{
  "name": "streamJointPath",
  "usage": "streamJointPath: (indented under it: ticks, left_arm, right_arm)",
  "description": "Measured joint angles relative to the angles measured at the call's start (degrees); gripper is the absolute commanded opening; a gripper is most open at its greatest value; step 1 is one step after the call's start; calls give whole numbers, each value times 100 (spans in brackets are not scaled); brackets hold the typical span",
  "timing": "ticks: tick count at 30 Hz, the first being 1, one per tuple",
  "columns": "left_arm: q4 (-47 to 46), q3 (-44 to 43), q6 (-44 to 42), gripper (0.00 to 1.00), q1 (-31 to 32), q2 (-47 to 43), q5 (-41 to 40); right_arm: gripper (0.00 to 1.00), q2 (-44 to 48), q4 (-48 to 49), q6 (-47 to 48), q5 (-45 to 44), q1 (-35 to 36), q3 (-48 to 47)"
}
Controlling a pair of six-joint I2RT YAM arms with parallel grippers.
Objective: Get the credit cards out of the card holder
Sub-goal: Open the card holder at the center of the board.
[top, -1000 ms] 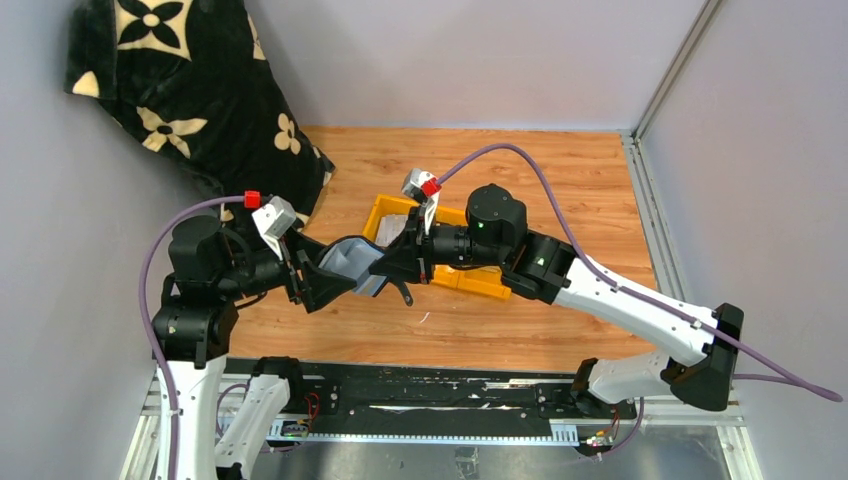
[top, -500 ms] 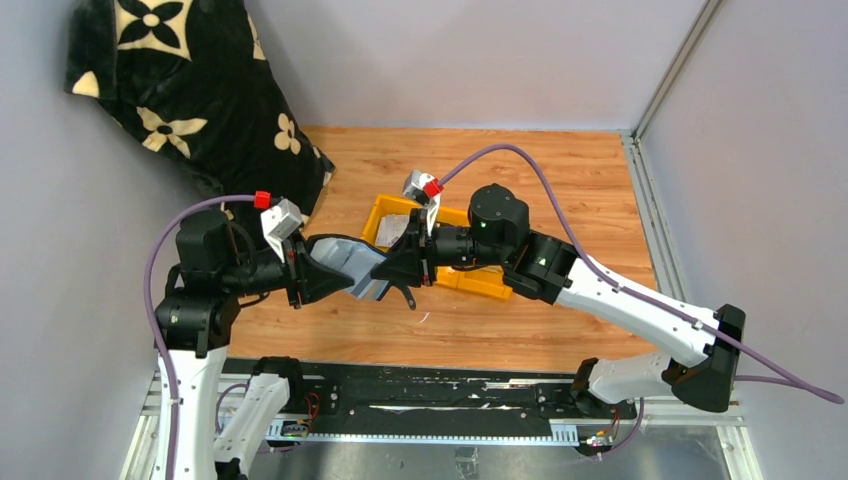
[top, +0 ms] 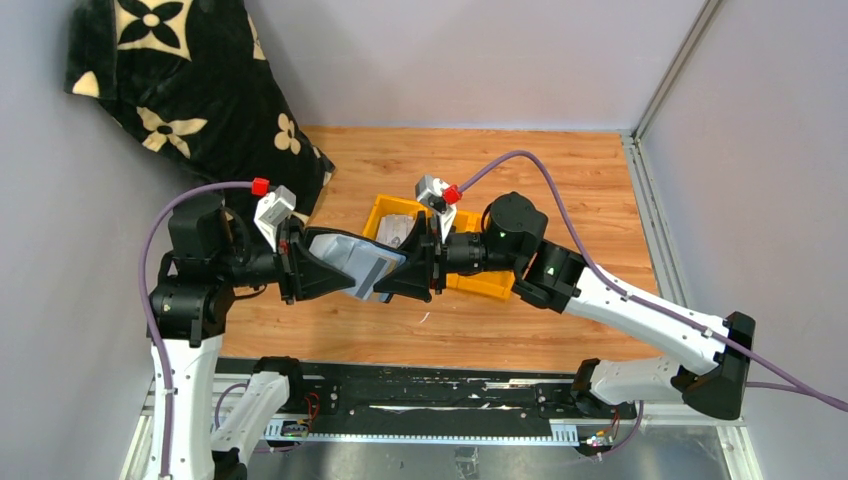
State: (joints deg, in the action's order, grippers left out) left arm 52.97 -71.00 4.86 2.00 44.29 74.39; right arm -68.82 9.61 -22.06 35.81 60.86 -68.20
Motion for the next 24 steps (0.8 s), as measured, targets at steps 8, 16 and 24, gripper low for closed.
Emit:
streamJointPath:
  ticks: [8,16,24]
  left_arm:
    - [-15,-98,151,10,0,-90,195]
    - [-15,-133,225,9,0,-103,348]
    - [-15,-133,240,8,0,-256,319]
  right_arm:
    - [33,144,157,-11,87,17,284]
    - [28,308,177,92,428,17,323]
    - [18,179,79,90,278,17,229]
